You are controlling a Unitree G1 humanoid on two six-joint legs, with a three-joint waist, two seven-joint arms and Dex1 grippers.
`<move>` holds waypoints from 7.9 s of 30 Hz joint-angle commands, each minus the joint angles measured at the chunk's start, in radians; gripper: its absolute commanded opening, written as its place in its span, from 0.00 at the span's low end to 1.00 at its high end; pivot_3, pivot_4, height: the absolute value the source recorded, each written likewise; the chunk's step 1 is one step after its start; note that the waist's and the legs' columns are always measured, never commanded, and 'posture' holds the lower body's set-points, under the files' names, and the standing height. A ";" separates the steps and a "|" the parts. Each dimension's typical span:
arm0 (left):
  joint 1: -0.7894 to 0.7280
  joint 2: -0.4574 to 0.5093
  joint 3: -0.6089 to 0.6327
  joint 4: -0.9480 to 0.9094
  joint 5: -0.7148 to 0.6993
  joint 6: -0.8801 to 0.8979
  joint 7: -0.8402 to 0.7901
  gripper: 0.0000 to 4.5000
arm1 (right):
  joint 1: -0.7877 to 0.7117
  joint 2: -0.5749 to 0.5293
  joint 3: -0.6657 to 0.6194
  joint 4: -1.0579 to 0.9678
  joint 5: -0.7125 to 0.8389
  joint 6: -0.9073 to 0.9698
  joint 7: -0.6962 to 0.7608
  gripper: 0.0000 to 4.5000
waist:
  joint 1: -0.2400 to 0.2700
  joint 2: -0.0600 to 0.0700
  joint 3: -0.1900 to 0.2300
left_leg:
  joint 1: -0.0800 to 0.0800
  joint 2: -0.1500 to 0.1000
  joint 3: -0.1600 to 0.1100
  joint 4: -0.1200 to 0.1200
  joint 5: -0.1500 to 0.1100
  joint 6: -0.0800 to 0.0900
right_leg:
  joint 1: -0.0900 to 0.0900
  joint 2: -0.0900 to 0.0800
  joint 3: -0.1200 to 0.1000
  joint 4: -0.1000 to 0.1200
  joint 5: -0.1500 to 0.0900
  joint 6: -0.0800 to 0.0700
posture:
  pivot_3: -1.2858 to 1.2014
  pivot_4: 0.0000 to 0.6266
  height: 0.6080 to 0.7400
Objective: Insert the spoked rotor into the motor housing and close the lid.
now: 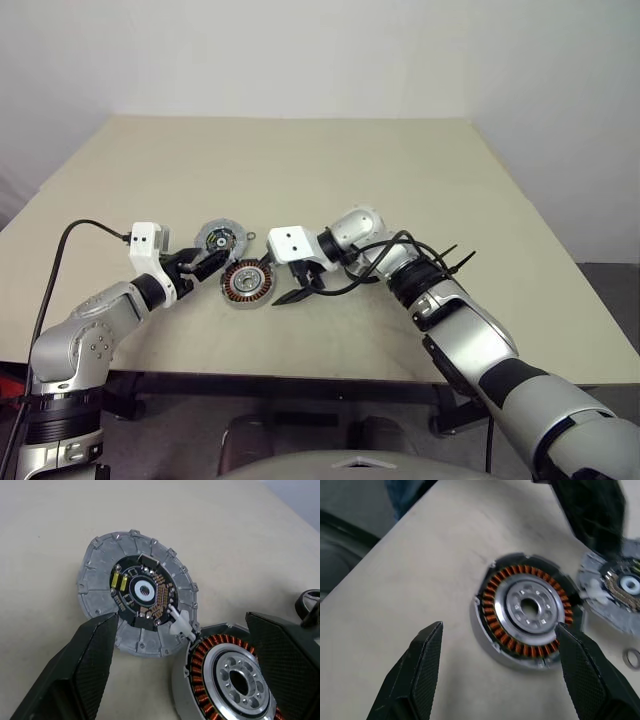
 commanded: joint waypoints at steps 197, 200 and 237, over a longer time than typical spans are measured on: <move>-0.212 -0.084 -0.191 0.390 0.398 -0.491 -0.081 0.97 | 0.011 -0.245 -0.428 -0.057 0.190 0.379 -0.347 0.43 | -0.013 0.000 0.001 | -0.008 0.000 0.000 0.009 -0.001 0.002 | -0.011 -0.001 0.000 0.009 -0.002 -0.004 | 0.52 0.00 1.00; -0.232 -0.097 -0.214 0.424 0.408 -0.475 -0.089 0.97 | 0.041 -0.236 -0.415 -0.081 0.193 0.382 -0.331 0.43 | -0.008 0.000 0.001 | -0.008 0.000 0.000 0.009 -0.001 0.002 | -0.011 -0.001 0.000 0.008 -0.002 -0.004 | 0.52 0.00 1.00; -0.444 -0.211 -0.237 0.925 0.547 -0.857 -0.050 0.97 | 0.015 -0.217 -0.431 -0.096 0.210 0.371 -0.393 0.43 | 0.016 0.000 0.001 | -0.008 -0.001 0.000 0.009 0.001 -0.001 | -0.011 -0.002 0.000 0.008 -0.002 -0.004 | 0.52 0.00 1.00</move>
